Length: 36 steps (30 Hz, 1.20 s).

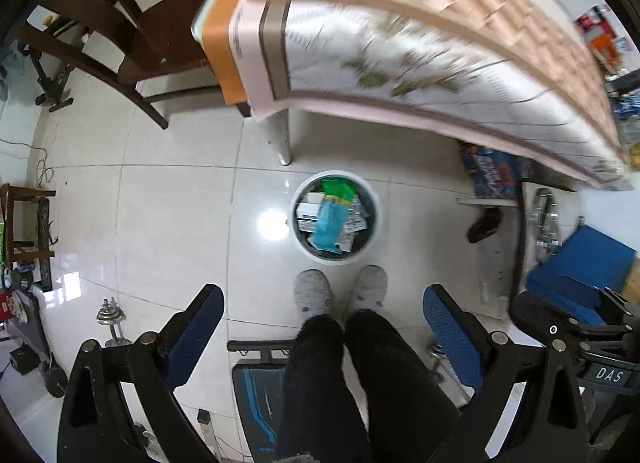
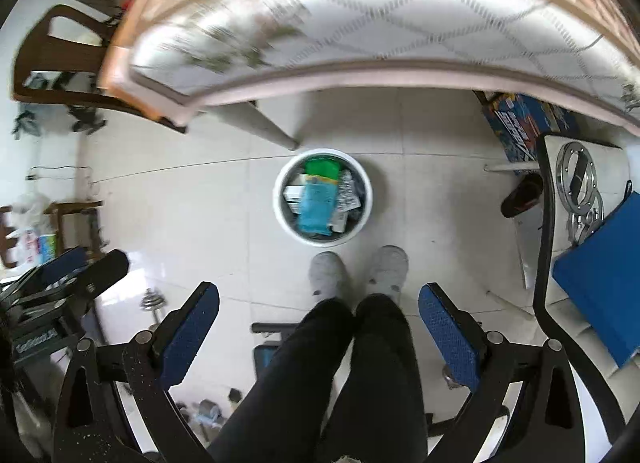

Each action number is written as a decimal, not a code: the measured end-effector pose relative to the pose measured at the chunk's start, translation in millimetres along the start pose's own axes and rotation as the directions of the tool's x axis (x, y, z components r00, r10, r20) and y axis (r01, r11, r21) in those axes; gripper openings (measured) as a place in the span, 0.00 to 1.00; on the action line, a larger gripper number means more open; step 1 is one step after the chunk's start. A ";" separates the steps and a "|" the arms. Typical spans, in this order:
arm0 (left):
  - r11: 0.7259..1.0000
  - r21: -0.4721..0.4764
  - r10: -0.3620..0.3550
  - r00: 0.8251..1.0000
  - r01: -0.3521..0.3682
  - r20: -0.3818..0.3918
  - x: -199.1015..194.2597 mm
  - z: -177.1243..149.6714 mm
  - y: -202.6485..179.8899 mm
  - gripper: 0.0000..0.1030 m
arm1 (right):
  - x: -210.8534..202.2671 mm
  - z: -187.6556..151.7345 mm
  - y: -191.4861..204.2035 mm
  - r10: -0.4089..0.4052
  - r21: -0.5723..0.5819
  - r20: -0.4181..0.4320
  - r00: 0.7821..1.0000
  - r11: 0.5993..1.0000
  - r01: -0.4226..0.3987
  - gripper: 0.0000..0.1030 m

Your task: Collect trash

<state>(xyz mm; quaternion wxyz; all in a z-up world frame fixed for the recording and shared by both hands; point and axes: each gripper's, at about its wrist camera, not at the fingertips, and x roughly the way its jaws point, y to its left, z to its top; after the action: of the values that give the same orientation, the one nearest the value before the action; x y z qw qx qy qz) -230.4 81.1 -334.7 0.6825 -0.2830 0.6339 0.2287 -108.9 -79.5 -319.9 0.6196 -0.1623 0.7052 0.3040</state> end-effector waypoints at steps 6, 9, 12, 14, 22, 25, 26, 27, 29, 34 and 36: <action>0.996 0.029 -0.082 0.996 0.080 0.039 -79.8 -16.6 -9.9 0.99 | -91.5 -21.4 8.1 0.089 -0.023 0.016 0.996 0.996 -0.089 0.98; 0.992 0.032 -0.121 0.991 0.119 0.052 -108.6 -24.4 -14.9 0.99 | -128.9 -32.2 13.7 0.115 -0.037 0.031 0.993 0.993 -0.114 0.98; 0.987 0.032 -0.158 0.985 0.156 0.065 -133.8 -31.9 -19.6 0.99 | -163.2 -44.7 19.5 0.147 -0.047 0.045 0.988 0.988 -0.145 0.98; 0.985 0.037 -0.174 0.981 0.171 0.081 -150.3 -35.9 -21.0 0.99 | -181.2 -52.4 24.3 0.157 -0.062 0.055 0.986 0.986 -0.154 0.98; 0.978 0.043 -0.207 0.968 0.203 0.141 -188.6 -48.1 -23.5 0.99 | -229.5 -70.1 34.0 0.187 -0.105 0.098 0.977 0.979 -0.177 0.98; 0.978 0.048 -0.209 0.966 0.204 0.153 -197.4 -52.4 -24.1 0.99 | -238.4 -74.9 33.3 0.192 -0.105 0.104 0.976 0.978 -0.181 0.98; 0.978 0.050 -0.209 0.965 0.203 0.157 -199.4 -53.4 -24.5 0.99 | -241.9 -76.8 32.7 0.192 -0.106 0.105 0.976 0.978 -0.181 0.98; 0.977 0.053 -0.214 0.964 0.208 0.159 -201.7 -54.4 -24.9 0.99 | -243.5 -78.1 32.6 0.192 -0.108 0.107 0.976 0.978 -0.180 0.98; 0.976 0.058 -0.216 0.962 0.209 0.165 -206.4 -56.8 -25.8 0.99 | -247.0 -81.1 31.1 0.195 -0.112 0.108 0.975 0.977 -0.183 0.98; 0.974 0.088 -0.223 0.957 0.210 0.184 -216.3 -60.5 -30.7 0.99 | -248.5 -83.8 30.5 0.206 -0.117 0.105 0.973 0.974 -0.194 1.00; 0.973 0.099 -0.226 0.955 0.211 0.191 -218.7 -60.3 -33.1 0.99 | -248.1 -84.3 29.7 0.216 -0.115 0.111 0.970 0.972 -0.203 1.00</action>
<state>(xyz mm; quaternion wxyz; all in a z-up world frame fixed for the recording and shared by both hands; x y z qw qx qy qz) -272.6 26.3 -116.2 0.7745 -0.3002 0.5350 0.1545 -147.7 -146.6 -67.9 0.6172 -0.0993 0.6623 0.4131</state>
